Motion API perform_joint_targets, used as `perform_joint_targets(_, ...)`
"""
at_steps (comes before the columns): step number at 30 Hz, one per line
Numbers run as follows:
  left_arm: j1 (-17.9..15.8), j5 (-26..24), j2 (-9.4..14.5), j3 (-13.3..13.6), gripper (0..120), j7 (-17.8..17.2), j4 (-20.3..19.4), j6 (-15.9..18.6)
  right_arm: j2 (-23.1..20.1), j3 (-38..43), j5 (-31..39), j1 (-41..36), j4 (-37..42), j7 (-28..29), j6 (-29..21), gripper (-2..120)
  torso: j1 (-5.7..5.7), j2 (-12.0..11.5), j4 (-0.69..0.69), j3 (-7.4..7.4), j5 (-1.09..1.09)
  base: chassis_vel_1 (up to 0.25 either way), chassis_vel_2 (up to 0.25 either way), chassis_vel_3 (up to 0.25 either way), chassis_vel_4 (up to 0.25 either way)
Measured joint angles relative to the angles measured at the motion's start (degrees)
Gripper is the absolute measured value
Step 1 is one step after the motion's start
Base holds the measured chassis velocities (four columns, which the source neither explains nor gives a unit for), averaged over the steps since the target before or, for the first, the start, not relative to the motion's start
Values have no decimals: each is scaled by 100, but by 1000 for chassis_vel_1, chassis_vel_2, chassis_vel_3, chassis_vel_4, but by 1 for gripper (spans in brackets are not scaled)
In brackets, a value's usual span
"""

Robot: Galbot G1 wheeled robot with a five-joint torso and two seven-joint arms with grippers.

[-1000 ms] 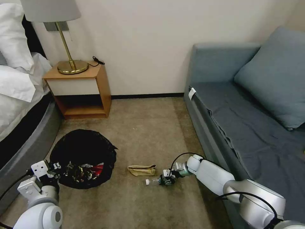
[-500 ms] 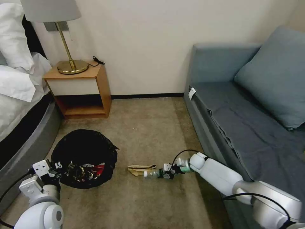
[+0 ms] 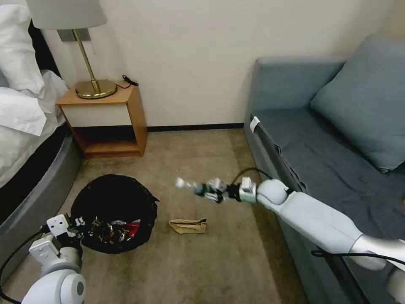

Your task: Pick up the trash bin, then pick up the garbage on the floor and place it into the trash bin.

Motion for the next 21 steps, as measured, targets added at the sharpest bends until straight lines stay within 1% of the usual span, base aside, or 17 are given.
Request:
perform_joint_targets(2,-1,27,-22,25,4,-2,-22,-2,185,-271,312,182,233,552,-105,23,0,0,1,0,0,0,0,0,0)
perform_joint_targets(3,-1,27,-22,25,4,-2,-22,-2,185,-271,312,182,233,552,-105,23,0,0,1,0,0,0,0,0,0)
perform_joint_targets(5,-2,55,-45,52,4,-6,-45,-2,397,-509,498,277,385,961,-181,23,0,0,1,0,0,0,0,0,0)
perform_joint_targets(8,-3,67,-56,59,4,-6,-50,-2,491,-602,556,301,431,1121,-199,23,0,0,0,0,-1,0,0,0,0)
perform_joint_targets(9,-4,79,-67,70,4,-6,-57,-2,651,-766,657,335,505,1401,-207,23,0,0,0,0,0,0,0,0,0)
perform_joint_targets(11,-8,106,-90,93,4,-8,-70,-2,1094,-1126,936,357,661,2075,-342,23,0,0,2,0,1,0,0,0,0)
perform_joint_targets(12,-9,118,-102,113,4,-8,-88,-2,1338,-1306,986,375,661,2311,-384,23,0,0,3,0,0,0,0,0,0)
perform_joint_targets(13,-9,118,-102,113,4,-8,-88,-2,1338,-1306,986,375,661,2311,-384,23,0,0,3,0,0,0,0,0,0)
perform_joint_targets(14,-9,123,-108,121,4,-8,-102,-2,1490,-1433,976,396,599,2406,-387,23,0,0,3,0,0,0,0,0,0)
perform_joint_targets(16,-15,124,-115,132,4,-9,-118,-1,1640,-1595,956,433,468,2521,-388,23,0,0,2,0,0,0,0,0,0)
perform_joint_targets(21,-25,126,-123,154,4,-9,-138,6,1792,-1851,976,423,322,2751,-417,23,0,0,0,0,0,0,0,0,0)
